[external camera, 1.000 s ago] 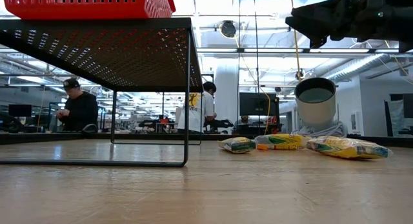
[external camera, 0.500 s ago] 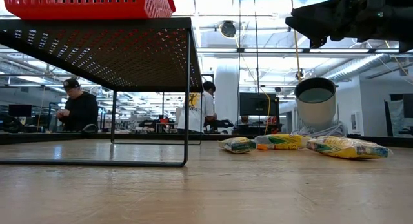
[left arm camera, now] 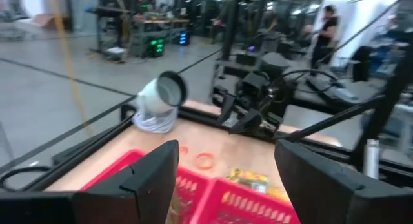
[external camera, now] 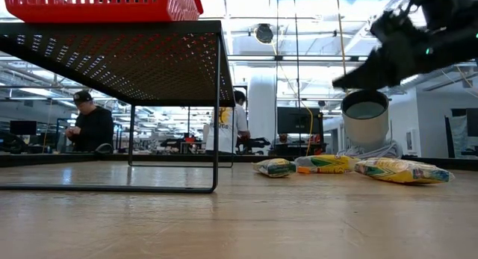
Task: Pick & Place Office Desk Supplies
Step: Put the orange rubber band into the middle red basket on the shelf
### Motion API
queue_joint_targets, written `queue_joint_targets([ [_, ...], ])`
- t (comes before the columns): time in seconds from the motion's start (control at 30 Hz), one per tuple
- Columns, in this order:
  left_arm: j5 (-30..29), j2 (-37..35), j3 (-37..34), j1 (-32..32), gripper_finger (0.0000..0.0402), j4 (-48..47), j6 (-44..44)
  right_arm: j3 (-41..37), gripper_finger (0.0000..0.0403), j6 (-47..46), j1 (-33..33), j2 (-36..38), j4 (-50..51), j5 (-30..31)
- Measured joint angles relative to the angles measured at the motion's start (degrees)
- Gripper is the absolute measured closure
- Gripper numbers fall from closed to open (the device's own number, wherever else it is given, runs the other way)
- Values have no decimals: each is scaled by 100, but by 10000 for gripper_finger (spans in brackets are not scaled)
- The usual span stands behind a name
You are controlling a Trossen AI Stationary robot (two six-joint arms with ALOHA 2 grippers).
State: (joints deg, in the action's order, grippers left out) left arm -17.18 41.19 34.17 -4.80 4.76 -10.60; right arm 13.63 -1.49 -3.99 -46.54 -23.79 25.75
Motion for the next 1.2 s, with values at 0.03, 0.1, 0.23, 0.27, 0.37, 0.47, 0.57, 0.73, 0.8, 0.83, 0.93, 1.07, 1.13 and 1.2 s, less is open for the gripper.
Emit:
queue_joint_targets([
  [0.03,-70,4,0,0,133,-17,-2,0,253,-107,77,-26,206,21],
  [0.1,-139,13,0,0,133,-43,-4,0,253,-326,242,-139,559,-22],
  [0.23,-205,216,0,0,133,-29,-4,0,254,-605,548,-536,1203,-120],
  [0.27,-232,271,-4,0,133,-55,-4,0,253,-661,624,-663,1288,-218],
  [0.37,-280,435,-4,0,133,0,-30,0,242,-821,823,-1048,1308,-464],
  [0.47,-290,615,-4,0,133,-24,-57,0,217,-907,993,-1428,1114,-645],
  [0.57,-390,779,-4,0,133,-22,-67,2,183,-938,1085,-1773,1024,-677],
  [0.73,-414,905,-4,44,133,-1,-111,4,134,-840,1253,-2258,980,-648],
  [0.8,-414,914,-4,83,133,-9,-111,15,124,-851,1303,-2410,945,-645],
  [0.83,-412,913,-4,101,133,-4,-113,17,122,-857,1332,-2478,944,-647],
  [0.93,-410,911,-4,151,133,0,-163,21,124,-1046,1463,-2632,936,-870],
  [1.07,-399,911,-4,168,133,-3,-200,24,149,-1275,1625,-2739,961,-1353],
  [1.13,-394,911,-4,168,133,-13,-221,24,168,-1246,1649,-2748,1009,-1445],
  [1.2,-392,911,-4,168,133,-21,-267,23,189,-1205,1648,-2750,1079,-1491],
])
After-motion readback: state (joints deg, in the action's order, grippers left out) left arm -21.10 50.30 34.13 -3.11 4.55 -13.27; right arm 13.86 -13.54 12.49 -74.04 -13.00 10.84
